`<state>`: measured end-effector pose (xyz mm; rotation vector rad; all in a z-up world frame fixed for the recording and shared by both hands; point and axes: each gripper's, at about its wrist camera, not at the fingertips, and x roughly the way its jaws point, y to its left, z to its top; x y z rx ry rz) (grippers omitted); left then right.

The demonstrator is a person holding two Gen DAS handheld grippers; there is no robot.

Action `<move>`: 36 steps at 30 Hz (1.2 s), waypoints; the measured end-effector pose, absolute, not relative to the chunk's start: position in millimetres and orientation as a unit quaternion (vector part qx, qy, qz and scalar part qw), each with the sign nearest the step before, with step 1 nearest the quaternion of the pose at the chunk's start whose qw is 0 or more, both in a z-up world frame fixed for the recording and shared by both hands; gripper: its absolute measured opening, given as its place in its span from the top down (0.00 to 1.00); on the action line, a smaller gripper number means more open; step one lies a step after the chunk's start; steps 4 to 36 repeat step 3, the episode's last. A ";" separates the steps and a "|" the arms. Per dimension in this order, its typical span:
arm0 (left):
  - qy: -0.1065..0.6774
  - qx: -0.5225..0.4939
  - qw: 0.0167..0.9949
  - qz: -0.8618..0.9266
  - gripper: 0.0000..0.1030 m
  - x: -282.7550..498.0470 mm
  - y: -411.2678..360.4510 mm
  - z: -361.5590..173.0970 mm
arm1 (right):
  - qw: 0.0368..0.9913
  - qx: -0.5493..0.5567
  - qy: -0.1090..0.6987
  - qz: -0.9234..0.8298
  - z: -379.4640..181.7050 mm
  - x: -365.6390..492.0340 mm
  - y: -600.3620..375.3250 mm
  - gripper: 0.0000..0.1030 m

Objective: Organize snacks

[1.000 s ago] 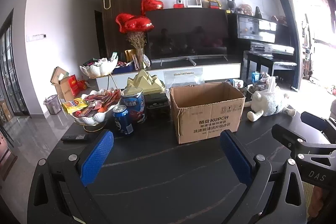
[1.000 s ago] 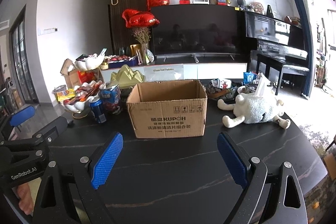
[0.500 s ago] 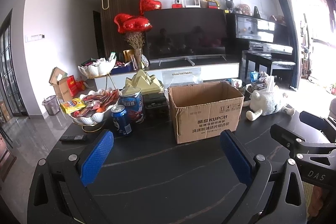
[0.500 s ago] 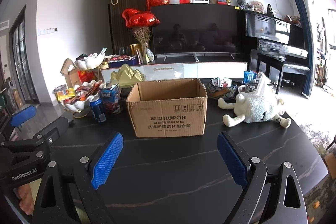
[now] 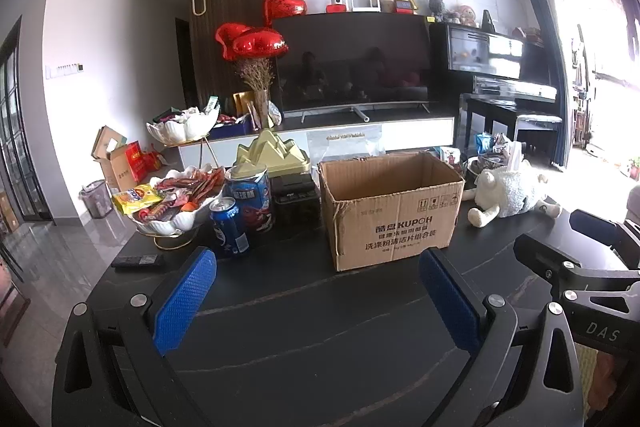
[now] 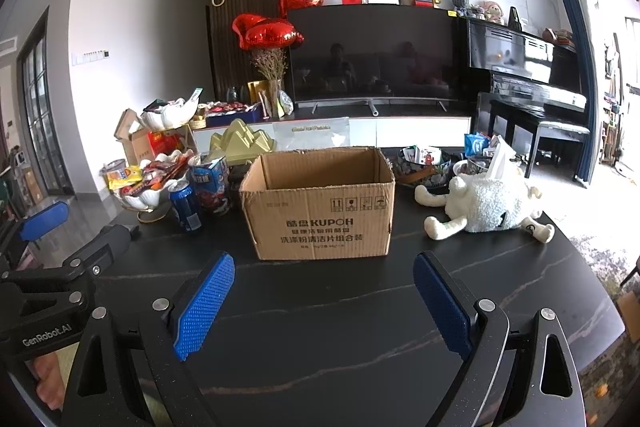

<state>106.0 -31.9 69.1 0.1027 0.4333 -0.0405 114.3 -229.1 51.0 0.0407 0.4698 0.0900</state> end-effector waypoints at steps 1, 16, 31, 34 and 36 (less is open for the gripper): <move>0.215 0.051 0.975 -0.021 0.00 107.1 -31.6 67.5 | 0.971 0.021 0.233 0.045 50.3 114.3 -229.6 0.11; 0.215 0.051 0.975 -0.020 0.00 107.4 -31.6 67.2 | 0.971 0.019 0.233 0.044 49.9 114.7 -229.5 0.11; 0.215 0.051 0.975 -0.020 0.00 107.4 -31.6 67.2 | 0.971 0.019 0.233 0.044 49.9 114.7 -229.5 0.11; 0.215 0.051 0.975 -0.020 0.00 107.4 -31.6 67.2 | 0.971 0.019 0.233 0.044 49.9 114.7 -229.5 0.11; 0.215 0.051 0.975 -0.020 0.00 107.4 -31.6 67.2 | 0.971 0.019 0.233 0.044 49.9 114.7 -229.5 0.11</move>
